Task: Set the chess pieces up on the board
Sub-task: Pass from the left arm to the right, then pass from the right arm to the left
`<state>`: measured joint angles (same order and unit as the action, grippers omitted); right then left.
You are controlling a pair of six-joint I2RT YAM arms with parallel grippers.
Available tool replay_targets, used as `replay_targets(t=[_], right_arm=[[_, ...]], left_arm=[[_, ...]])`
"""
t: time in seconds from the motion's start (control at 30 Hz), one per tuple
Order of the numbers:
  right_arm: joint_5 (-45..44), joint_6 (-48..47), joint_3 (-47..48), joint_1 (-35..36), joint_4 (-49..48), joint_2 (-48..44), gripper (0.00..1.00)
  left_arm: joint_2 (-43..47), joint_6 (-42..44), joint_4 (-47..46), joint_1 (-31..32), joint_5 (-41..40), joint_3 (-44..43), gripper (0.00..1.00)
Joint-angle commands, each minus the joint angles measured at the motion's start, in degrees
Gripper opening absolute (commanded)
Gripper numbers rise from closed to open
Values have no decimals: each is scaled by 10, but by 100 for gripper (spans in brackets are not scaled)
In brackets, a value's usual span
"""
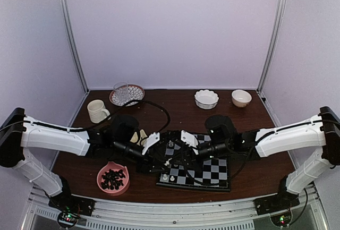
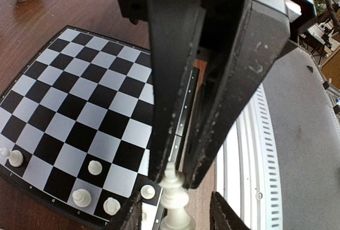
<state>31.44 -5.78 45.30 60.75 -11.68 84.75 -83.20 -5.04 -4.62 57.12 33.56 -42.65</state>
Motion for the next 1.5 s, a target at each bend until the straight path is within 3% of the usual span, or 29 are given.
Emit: replay_targets(t=[0.0,0.2,0.43,0.57,0.73,0.9,1.47], right_arm=[[-14,4,-10,4,-20,-19,7],[-15,4,-16,4,-26,-26,7],[-17,4,-22,3,-33,-32,8],[-18,3,-23,3,-34,-32,10],[-18,2,-23,3,-34,-29,28],[-13,2,-15,4,-26,-20,41],[1,10,-5,3,-25,-3,40]], left_arm=[[7,4,-26,3,-11,-1,44],[7,3,-23,2,-26,-1,34],[8,4,-26,2,-27,2,39],[10,4,-25,2,-28,1,18],[11,6,-24,2,-23,0,7],[8,6,-22,2,-14,-2,6],[-10,2,-16,2,15,-15,5]])
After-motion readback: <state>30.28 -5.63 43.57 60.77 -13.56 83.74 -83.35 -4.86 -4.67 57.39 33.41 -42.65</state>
